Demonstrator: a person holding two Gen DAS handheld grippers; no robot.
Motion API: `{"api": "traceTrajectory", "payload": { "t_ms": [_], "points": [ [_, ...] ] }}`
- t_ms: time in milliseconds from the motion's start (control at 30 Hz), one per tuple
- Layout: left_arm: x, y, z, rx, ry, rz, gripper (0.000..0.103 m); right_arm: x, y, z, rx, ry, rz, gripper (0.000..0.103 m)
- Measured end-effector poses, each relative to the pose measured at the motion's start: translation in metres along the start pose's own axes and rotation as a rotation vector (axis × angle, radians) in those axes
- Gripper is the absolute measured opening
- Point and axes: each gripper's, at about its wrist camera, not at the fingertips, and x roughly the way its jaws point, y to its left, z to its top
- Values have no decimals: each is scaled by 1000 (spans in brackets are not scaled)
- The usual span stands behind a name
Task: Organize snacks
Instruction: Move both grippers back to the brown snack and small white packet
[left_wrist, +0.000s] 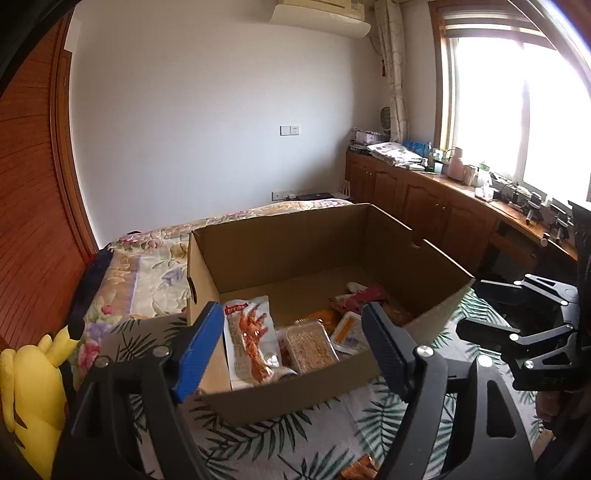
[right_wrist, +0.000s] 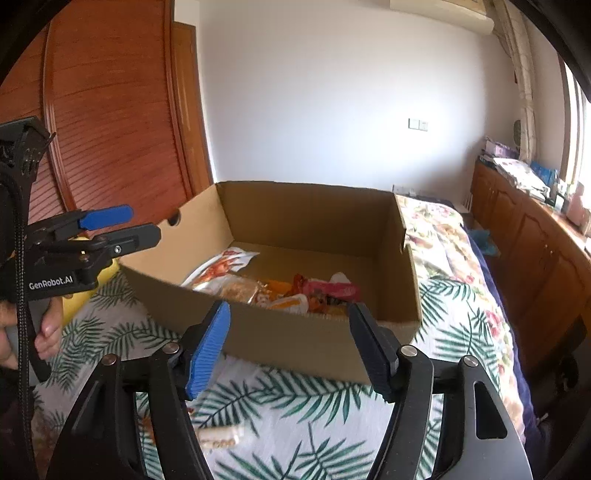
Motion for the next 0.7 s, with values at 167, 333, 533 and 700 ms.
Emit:
{"api": "traceTrajectory", "payload": {
  "t_ms": [167,333,533,700],
  "points": [
    [-20,-7,-18,-6,-8,-20,78,-12,6,-20,1,8,4,70],
    [-26,-11,-48,-45,20,-47,78,-15,15,-44,-5,28,8,70],
    [-15,-21,-88,-39,93,-44,78,-11,21,-72,2,52,12,70],
    [-9,-30,-112,-52,131,-59,78,-8,23,-92,32,68,13,70]
  ]
}}
